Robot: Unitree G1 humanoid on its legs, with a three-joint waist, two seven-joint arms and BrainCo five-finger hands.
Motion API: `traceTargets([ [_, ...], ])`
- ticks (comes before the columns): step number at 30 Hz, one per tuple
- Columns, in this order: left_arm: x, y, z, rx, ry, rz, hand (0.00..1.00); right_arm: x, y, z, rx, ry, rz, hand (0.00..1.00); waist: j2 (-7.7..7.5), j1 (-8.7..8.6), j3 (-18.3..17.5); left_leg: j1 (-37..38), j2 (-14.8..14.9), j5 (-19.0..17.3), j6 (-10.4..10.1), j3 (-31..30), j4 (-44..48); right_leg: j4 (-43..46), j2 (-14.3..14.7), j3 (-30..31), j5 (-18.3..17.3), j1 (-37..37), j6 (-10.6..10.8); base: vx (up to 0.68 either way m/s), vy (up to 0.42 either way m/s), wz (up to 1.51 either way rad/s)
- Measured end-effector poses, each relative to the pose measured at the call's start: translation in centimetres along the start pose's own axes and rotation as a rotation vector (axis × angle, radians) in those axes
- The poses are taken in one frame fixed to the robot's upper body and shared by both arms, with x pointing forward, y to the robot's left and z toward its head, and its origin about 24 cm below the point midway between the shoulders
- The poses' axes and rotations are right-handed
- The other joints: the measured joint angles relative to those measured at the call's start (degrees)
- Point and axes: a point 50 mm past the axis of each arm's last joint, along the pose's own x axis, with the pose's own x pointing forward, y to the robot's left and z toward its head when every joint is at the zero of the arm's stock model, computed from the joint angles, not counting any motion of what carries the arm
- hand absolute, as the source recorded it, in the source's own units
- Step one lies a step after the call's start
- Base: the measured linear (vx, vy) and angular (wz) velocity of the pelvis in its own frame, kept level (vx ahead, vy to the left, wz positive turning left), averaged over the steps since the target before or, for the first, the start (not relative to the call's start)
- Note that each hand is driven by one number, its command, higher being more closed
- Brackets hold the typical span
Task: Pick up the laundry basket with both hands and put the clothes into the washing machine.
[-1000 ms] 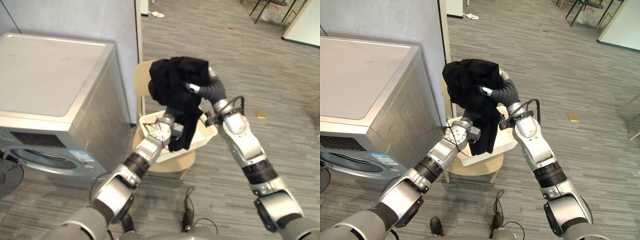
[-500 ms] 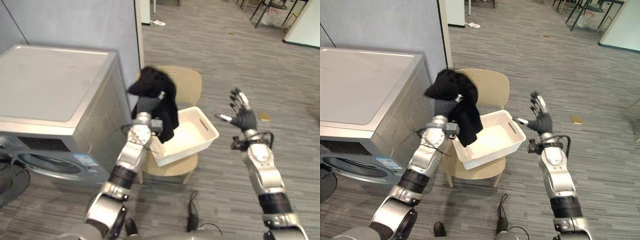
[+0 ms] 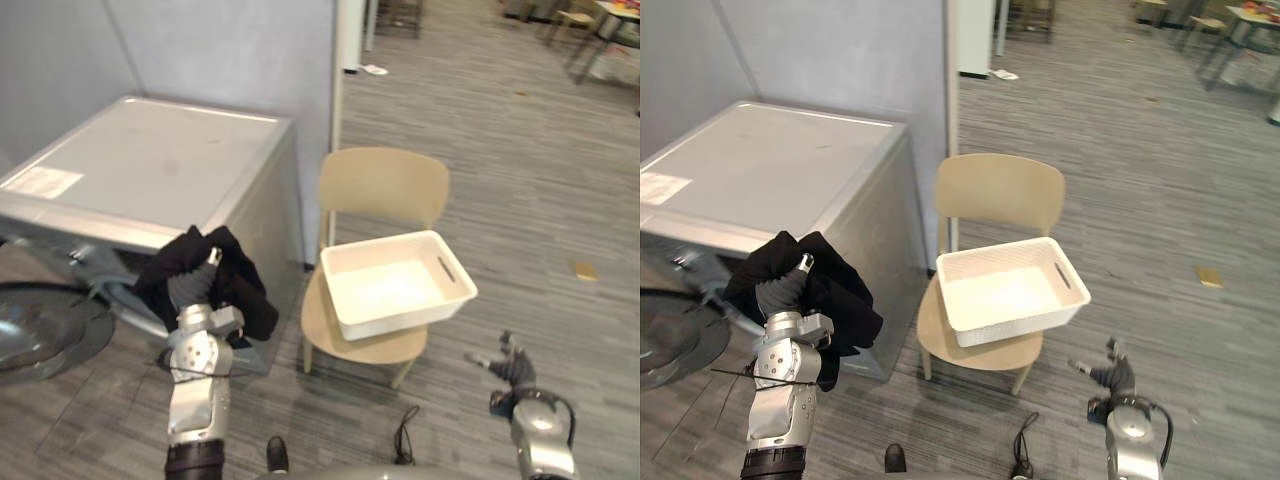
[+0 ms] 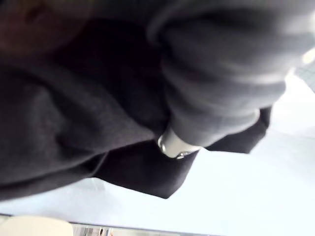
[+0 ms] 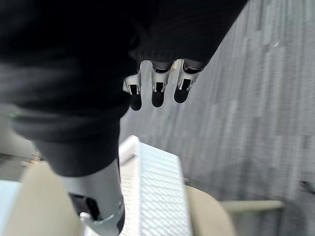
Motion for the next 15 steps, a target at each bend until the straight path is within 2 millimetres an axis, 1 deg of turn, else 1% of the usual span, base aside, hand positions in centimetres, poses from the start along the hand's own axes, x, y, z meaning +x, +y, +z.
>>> traceTargets([
  [1,-0.2,0.1,0.0,-0.003,0.001,0.004,1.00,-0.1,0.3,-1.0,-0.011,0.044,0.007,0.00,0.03,0.40,-0.06,-0.31,-0.11,0.07,-0.10,-1.18,0.00,0.06,0.04,-0.84,-0.29,0.41,0.22,0.04,-0.013,1.04],
  [2,-0.6,0.4,0.2,-0.005,-0.003,0.004,1.00,-0.3,0.9,-3.5,-0.051,0.150,0.029,0.00,0.10,1.47,-0.14,-1.37,-0.37,0.17,-0.23,-4.31,0.03,0.30,0.16,-3.67,-1.10,1.38,0.46,0.03,-0.017,0.86],
  [3,-0.6,0.5,0.3,-0.007,-0.005,0.004,1.00,-0.5,1.1,-4.5,-0.070,0.198,0.041,0.00,0.06,2.42,-0.16,-1.73,-0.45,0.16,-0.22,-5.40,0.02,0.41,0.21,-4.73,-1.24,1.70,0.54,0.04,-0.036,0.95],
  [4,-0.7,0.6,0.3,-0.011,-0.005,0.009,1.00,-0.8,1.6,-6.1,-0.095,0.269,0.064,0.00,-0.15,3.66,-0.42,-2.56,-0.49,0.18,-0.25,-6.93,0.04,0.52,0.40,-6.33,-1.51,1.95,0.44,0.03,-0.056,1.00],
  [5,-0.8,0.8,0.5,-0.020,-0.013,0.018,1.00,-1.6,2.6,-8.5,-0.153,0.377,0.116,0.00,-0.31,5.53,-0.41,-4.17,-0.70,0.61,-0.86,-10.15,0.12,1.50,0.67,-9.30,-2.43,2.45,0.84,0.04,-0.069,0.96],
  [6,-0.8,0.9,0.6,-0.021,-0.015,0.023,1.00,-1.8,2.9,-8.9,-0.166,0.397,0.128,0.00,-0.34,5.58,-0.39,-4.51,-0.73,0.74,-1.03,-10.91,0.22,1.82,0.73,-9.97,-2.66,2.58,0.71,0.05,-0.085,1.05],
  [7,-0.7,1.3,0.6,-0.025,-0.017,0.038,1.00,-2.2,3.5,-9.8,-0.184,0.438,0.155,0.00,-0.47,6.08,-0.27,-5.22,-0.91,1.04,-1.20,-12.74,0.34,2.79,0.77,-11.67,-3.51,2.87,0.58,0.08,-0.054,1.47],
  [8,-0.6,2.5,0.8,-0.039,-0.024,0.110,1.00,-3.0,5.4,-10.9,-0.178,0.506,0.209,0.00,-1.54,6.81,0.45,-6.58,-0.29,0.57,2.76,-7.24,0.43,8.36,-1.08,-16.62,-7.17,3.51,0.12,0.12,-0.007,2.10],
  [9,-0.6,2.8,0.9,-0.061,-0.026,0.131,1.00,-2.8,5.7,-10.7,-0.182,0.504,0.217,0.00,-2.67,6.39,1.40,-7.26,0.02,-1.70,10.29,4.12,2.09,9.14,-3.12,-19.76,-7.27,5.06,0.21,0.13,0.050,1.98],
  [10,-0.6,2.7,0.9,-0.071,-0.025,0.132,1.00,-2.7,5.7,-10.6,-0.185,0.505,0.216,0.00,-3.06,6.25,2.10,-7.57,0.58,-2.71,11.91,9.16,3.89,9.17,-3.90,-20.61,-7.27,5.62,0.21,0.12,0.100,1.23],
  [11,-0.8,2.6,0.7,-0.098,-0.012,0.129,1.00,-2.4,5.4,-10.4,-0.193,0.505,0.208,0.00,-2.88,6.72,3.09,-7.60,2.01,-2.96,12.25,16.87,6.95,9.33,-4.89,-21.33,-7.64,6.62,0.63,0.11,0.126,0.69],
  [12,-0.9,2.7,0.5,-0.113,0.002,0.133,1.00,-2.1,5.4,-10.1,-0.195,0.505,0.205,0.00,-2.59,6.63,3.20,-7.65,1.87,-2.05,10.69,18.82,8.68,9.77,-6.00,-21.35,-8.57,7.53,1.62,0.14,0.156,0.58],
  [13,-1.0,2.7,0.3,-0.125,0.010,0.132,1.00,-2.0,5.4,-10.0,-0.185,0.504,0.204,0.00,-2.57,6.63,3.35,-7.87,1.28,-1.37,9.27,18.55,10.24,9.75,-6.85,-21.47,-8.96,8.43,1.68,0.13,0.136,0.47],
  [14,-1.0,2.7,0.2,-0.131,0.014,0.130,1.00,-2.1,5.7,-10.1,-0.171,0.507,0.205,0.00,-2.85,6.48,3.56,-8.17,0.57,-2.21,8.73,18.28,11.77,9.44,-7.45,-21.70,-9.01,9.29,1.67,0.16,0.140,0.47],
  [15,-1.1,2.5,-0.3,-0.147,0.031,0.120,1.00,-2.4,5.9,-10.5,-0.123,0.535,0.200,0.00,-3.55,6.57,4.22,-8.96,-0.65,-5.56,9.21,17.84,16.08,9.20,-8.97,-22.28,-8.91,11.10,1.36,0.19,0.152,0.47],
])
